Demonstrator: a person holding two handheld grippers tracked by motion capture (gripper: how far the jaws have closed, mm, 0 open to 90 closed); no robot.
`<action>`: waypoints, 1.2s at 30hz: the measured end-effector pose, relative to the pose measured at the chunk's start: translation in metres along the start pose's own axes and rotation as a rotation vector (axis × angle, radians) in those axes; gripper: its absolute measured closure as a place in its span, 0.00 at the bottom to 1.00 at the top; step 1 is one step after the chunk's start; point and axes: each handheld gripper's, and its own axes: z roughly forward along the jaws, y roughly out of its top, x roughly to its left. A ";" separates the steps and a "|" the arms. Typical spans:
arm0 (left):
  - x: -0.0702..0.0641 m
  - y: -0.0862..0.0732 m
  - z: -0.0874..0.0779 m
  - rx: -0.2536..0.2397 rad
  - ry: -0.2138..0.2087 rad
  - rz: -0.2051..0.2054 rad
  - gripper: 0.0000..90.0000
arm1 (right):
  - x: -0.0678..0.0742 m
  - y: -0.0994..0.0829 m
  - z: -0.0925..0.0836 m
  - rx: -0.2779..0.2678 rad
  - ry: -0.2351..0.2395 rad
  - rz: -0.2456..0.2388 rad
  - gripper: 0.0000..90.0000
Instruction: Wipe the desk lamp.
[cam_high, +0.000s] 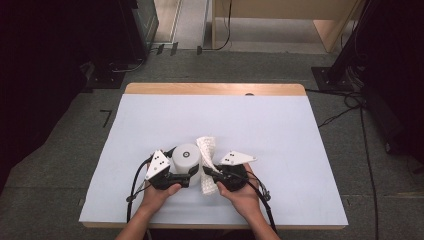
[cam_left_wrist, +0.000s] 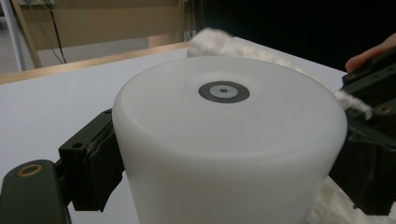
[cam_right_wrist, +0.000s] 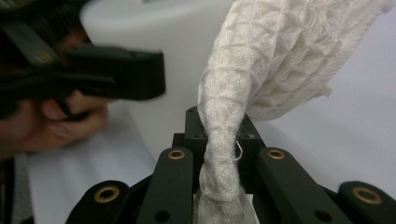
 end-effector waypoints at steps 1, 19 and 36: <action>0.000 0.000 0.000 -0.003 -0.002 0.000 0.10 | 0.001 0.004 -0.005 -0.026 0.010 0.001 0.90; -0.007 -0.002 0.004 0.011 -0.003 0.044 0.10 | -0.012 -0.007 0.004 0.039 0.004 0.005 0.90; -0.005 -0.003 0.004 0.015 -0.014 0.046 0.10 | 0.000 0.008 -0.013 -0.051 0.005 -0.051 0.89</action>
